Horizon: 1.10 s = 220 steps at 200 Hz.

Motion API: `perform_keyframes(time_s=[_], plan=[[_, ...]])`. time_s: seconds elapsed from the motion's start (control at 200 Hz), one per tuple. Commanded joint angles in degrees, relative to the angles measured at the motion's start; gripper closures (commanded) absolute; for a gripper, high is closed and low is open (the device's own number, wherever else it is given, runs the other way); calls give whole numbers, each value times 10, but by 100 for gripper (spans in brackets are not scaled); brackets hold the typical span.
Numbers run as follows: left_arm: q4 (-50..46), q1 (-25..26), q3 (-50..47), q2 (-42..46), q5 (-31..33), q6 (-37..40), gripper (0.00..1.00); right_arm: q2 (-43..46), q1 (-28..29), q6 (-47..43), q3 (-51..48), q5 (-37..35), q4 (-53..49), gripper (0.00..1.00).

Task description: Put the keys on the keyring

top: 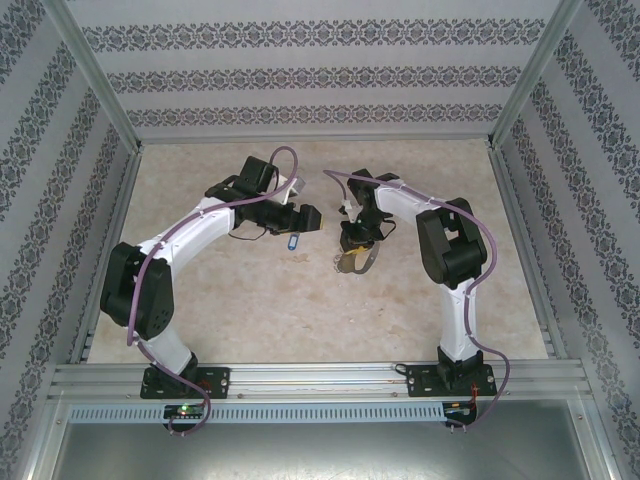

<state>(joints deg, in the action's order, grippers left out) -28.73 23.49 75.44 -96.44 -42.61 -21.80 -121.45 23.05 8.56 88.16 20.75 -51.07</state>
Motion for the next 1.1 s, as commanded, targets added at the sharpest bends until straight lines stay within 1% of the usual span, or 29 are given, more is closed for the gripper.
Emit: perform_keyframes(time_s=[0.0, 0.12, 0.28, 0.39, 0.669, 0.854, 1.009, 1.094], plan=[[17, -8, -10, 17, -2, -10, 16, 1, 9, -6, -4, -10, 0, 79], [19, -8, -13, 18, -5, -12, 17, 10, 13, -8, -1, -10, 3, 79], [22, -8, -18, 20, -5, -13, 17, 17, 18, -11, 4, -11, 10, 71], [21, -8, -17, 21, -6, -13, 17, 11, 19, -10, 9, -5, 17, 69], [23, -9, -28, 32, -2, -16, 17, 2, 21, -12, 30, 8, 26, 69], [30, -9, -36, 35, -1, -21, 17, 3, 27, -17, 33, 5, 27, 67], [31, -10, -35, 35, -2, -22, 17, -5, 27, -19, 34, 1, 20, 67], [32, -11, -35, 35, -3, -23, 17, -4, 29, -22, 36, -5, 18, 69]])
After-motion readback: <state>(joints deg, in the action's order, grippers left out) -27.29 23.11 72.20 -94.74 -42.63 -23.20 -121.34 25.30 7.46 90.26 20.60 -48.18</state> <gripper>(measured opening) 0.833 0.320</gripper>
